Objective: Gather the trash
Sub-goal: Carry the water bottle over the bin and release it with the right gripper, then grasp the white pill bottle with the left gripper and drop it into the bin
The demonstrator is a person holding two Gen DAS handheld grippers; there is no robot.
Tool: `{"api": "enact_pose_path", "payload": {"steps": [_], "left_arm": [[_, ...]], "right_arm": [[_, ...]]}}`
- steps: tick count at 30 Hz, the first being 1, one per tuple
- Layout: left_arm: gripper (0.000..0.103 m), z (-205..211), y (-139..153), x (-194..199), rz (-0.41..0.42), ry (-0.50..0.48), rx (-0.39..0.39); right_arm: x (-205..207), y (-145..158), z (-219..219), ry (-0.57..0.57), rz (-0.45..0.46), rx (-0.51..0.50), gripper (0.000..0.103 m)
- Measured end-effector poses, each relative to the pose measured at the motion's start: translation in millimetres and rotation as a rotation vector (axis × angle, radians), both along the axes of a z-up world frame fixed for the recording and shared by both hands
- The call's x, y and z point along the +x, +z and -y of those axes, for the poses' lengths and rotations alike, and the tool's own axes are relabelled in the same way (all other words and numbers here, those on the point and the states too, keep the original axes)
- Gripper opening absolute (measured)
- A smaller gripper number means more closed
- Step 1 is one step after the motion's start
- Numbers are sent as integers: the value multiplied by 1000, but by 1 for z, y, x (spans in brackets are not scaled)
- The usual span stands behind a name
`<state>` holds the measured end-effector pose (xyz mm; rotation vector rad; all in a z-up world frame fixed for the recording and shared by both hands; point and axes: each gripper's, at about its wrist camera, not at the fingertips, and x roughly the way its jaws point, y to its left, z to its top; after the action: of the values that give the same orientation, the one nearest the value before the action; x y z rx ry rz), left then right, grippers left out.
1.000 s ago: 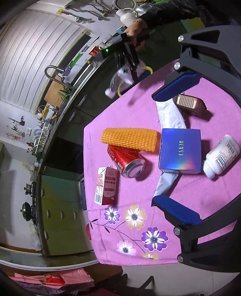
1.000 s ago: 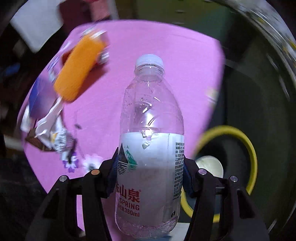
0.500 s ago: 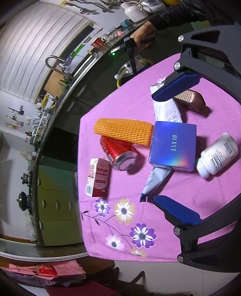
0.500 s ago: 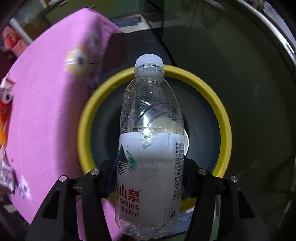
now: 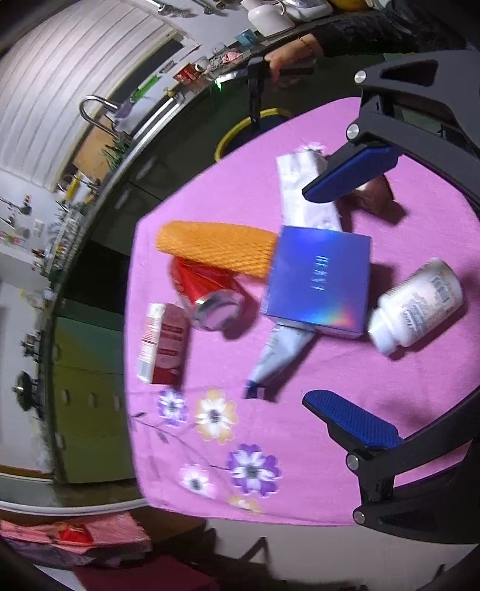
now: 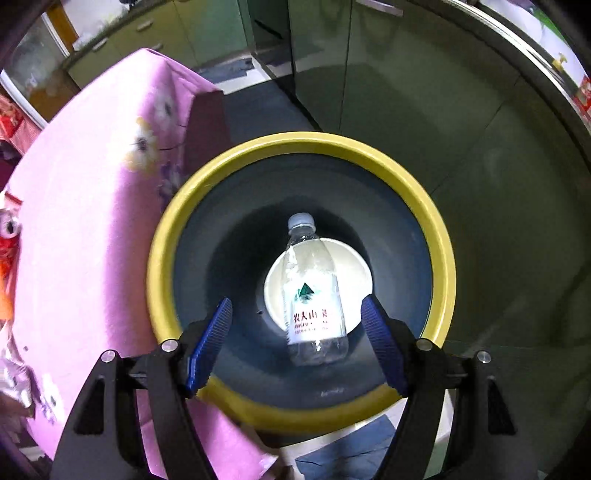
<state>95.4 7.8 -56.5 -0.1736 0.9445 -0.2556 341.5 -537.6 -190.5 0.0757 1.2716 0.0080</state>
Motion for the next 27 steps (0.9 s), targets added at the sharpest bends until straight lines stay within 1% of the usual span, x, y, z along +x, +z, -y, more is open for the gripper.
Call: {"api": "enact_pose_path", "payload": {"steps": [2, 5, 7, 12, 15, 20, 22, 24, 26, 27], "left_arm": [[96, 0, -11, -1, -60, 13, 0], [96, 4, -26, -5, -137, 14, 11], [96, 7, -33, -10, -168, 21, 20], [96, 10, -53, -21, -242, 53, 14], [96, 9, -62, -24, -264, 73, 20], [95, 6, -68, -22, -266, 90, 11], [91, 9, -70, -21, -274, 76, 18], [71, 11, -71, -20, -291, 62, 13], [65, 12, -75, -18, -308, 57, 21], [64, 13, -76, -18, -308, 56, 25]], "right_arm": [[-11, 10, -5, 15, 10, 15, 72], [-17, 17, -15, 39, 14, 21, 72], [-17, 19, -25, 62, 22, 26, 72], [-18, 32, -43, 116, 45, 30, 73], [-19, 35, -54, 149, 51, 37, 74], [-22, 30, -63, 184, 37, 41, 74], [-23, 28, -63, 185, 31, 41, 74], [-25, 28, -61, 183, 26, 41, 74], [-26, 26, -60, 181, 25, 42, 74], [-26, 26, -60, 181, 24, 41, 74]]}}
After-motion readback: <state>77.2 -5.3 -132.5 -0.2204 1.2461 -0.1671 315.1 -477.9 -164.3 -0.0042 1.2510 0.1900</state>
